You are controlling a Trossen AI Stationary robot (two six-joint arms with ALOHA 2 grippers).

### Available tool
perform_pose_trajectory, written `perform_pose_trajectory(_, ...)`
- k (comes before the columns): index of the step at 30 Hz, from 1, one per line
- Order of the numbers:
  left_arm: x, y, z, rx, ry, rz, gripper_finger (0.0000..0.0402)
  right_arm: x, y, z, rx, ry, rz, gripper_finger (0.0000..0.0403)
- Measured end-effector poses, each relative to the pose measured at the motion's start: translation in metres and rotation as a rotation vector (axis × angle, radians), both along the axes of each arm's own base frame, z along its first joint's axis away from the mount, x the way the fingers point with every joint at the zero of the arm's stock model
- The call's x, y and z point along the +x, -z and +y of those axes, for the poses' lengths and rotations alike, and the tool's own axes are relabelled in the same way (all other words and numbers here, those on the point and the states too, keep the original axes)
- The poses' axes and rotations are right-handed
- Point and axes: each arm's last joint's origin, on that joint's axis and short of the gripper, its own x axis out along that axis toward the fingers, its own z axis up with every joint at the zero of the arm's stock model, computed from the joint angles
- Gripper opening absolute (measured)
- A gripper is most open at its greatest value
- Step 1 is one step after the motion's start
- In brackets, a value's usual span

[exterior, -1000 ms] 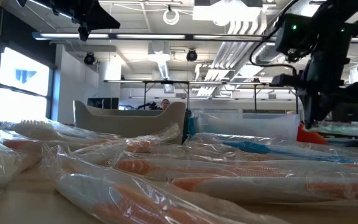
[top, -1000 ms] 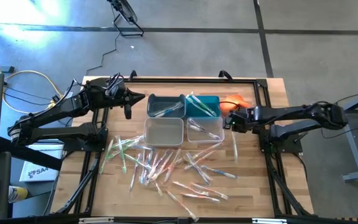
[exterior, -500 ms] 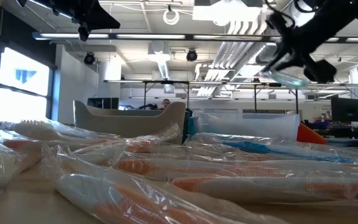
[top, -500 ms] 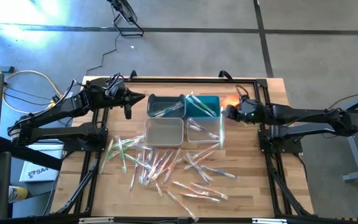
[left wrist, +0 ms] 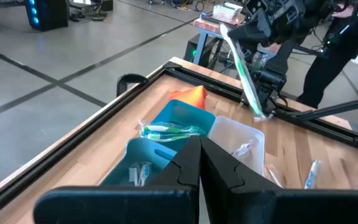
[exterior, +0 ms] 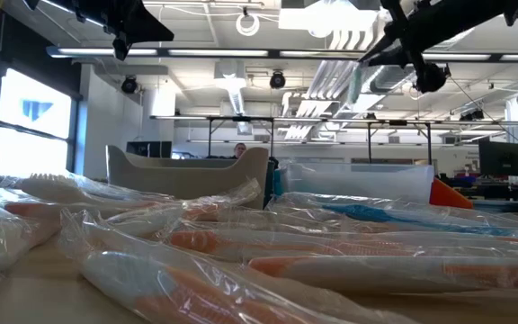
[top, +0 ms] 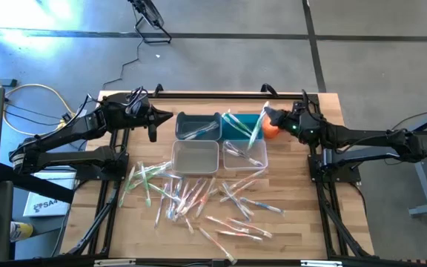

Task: Pick & Place Toothbrushes
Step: Put the green toothbrush into the blue bin

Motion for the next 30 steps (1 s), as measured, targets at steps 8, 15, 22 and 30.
perform_pose_trajectory(8,0.0,0.0,0.0,0.0,-0.001,0.0,0.0,0.016,-0.001,-0.006,-0.106,0.136,-0.02,0.0009)
perform_pose_trajectory(15,0.0,0.0,0.0,0.0,-0.001,0.0,0.0,0.039,0.017,-0.012,-0.112,0.239,0.018,0.0009)
perform_pose_trajectory(22,0.0,0.0,0.0,0.001,-0.002,-0.001,0.0,0.057,0.034,-0.017,-0.12,0.319,0.034,0.0009)
perform_pose_trajectory(30,0.0,0.0,0.0,0.001,-0.005,0.0,0.0,0.071,0.055,-0.02,-0.125,0.365,0.083,0.0009)
